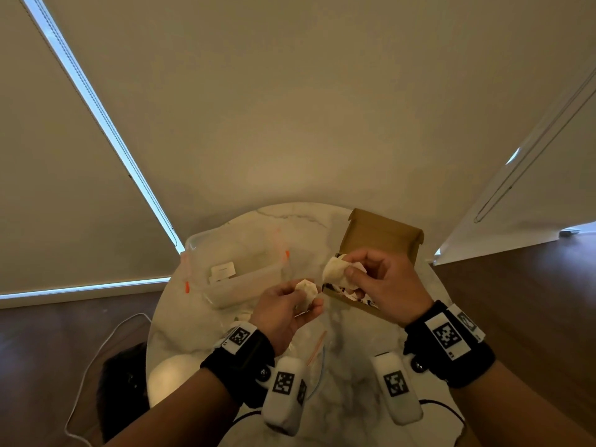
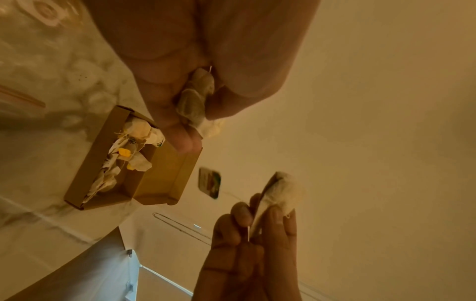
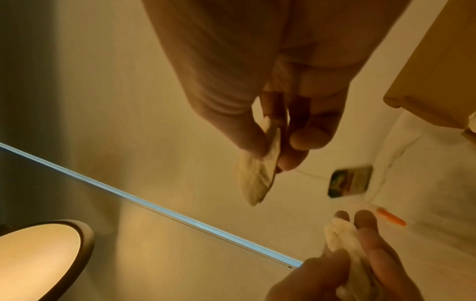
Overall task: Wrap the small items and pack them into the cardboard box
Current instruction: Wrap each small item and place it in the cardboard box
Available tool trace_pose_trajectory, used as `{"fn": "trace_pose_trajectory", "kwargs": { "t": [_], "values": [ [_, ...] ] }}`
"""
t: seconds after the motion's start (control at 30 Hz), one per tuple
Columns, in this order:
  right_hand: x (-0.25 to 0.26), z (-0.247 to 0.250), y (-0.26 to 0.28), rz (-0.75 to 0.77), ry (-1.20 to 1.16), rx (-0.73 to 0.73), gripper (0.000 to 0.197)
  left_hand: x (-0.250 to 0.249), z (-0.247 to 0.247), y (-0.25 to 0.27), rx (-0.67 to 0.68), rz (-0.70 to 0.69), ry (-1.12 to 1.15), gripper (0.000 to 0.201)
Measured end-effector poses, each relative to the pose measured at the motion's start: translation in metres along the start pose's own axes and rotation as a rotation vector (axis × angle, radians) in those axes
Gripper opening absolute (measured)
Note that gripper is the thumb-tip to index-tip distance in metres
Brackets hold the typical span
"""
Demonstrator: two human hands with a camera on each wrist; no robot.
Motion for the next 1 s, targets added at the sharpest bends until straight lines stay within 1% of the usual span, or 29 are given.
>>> {"fn": "trace_pose_trajectory", "kwargs": {
  "t": [0.1, 0.17, 0.23, 0.3, 0.37, 0.43, 0.47, 0.53, 0.6, 0.7, 0.83, 0.9, 1.0],
  "values": [
    [0.001, 0.004, 0.000, 0.033, 0.119, -0.005, 0.015, -0.002, 0.005, -0.003, -0.032, -0.019, -0.002, 0.026],
    [-0.002, 0.008, -0.002, 0.054, 0.264, 0.016, 0.016, -0.003, 0.008, -0.004, -0.060, -0.008, 0.011, 0.022],
    [-0.008, 0.007, -0.002, 0.054, 0.390, 0.055, 0.017, -0.006, 0.009, -0.006, -0.102, -0.003, -0.065, 0.020],
    [-0.011, 0.003, -0.002, 0.041, 0.437, 0.098, 0.014, -0.010, 0.006, -0.007, -0.104, -0.070, -0.242, 0.025],
    [-0.014, -0.003, -0.001, 0.038, 0.460, 0.137, 0.013, -0.017, 0.000, -0.006, -0.049, -0.209, -0.449, 0.028],
    [-0.017, -0.008, 0.000, 0.053, 0.470, 0.162, 0.012, -0.025, -0.005, -0.004, 0.031, -0.352, -0.705, 0.025],
    [-0.018, -0.009, 0.000, 0.062, 0.468, 0.168, 0.011, -0.027, -0.006, -0.003, 0.083, -0.399, -0.832, 0.021],
    [-0.017, -0.011, 0.000, 0.062, 0.429, 0.168, 0.010, -0.030, -0.006, -0.002, 0.185, -0.430, -1.002, 0.018],
    [-0.017, -0.010, 0.000, 0.045, 0.375, 0.164, 0.011, -0.031, -0.006, -0.002, 0.233, -0.429, -1.040, 0.014],
    [-0.015, -0.007, 0.002, 0.020, 0.320, 0.206, 0.015, -0.035, -0.005, -0.001, 0.210, -0.470, -1.012, 0.011],
    [-0.017, -0.002, 0.004, -0.014, 0.324, 0.284, 0.016, -0.039, -0.001, 0.000, 0.185, -0.496, -0.975, 0.010],
    [-0.016, 0.004, 0.003, -0.029, 0.321, 0.267, 0.019, -0.040, -0.001, 0.001, 0.198, -0.509, -0.982, 0.009],
    [-0.011, 0.013, 0.001, -0.036, 0.276, 0.233, 0.012, -0.042, 0.000, 0.001, 0.202, -0.522, -0.993, 0.007]
  ]
}}
Point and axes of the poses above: each hand's wrist, its own y-axis away from the middle knuckle, its own z-axis out of the back of the hand, x = y × z, the point moved 3 cm from there along -y, towards the middle knuckle, and after that the axes turned 2 degrees about x, right-handed, at the moved point
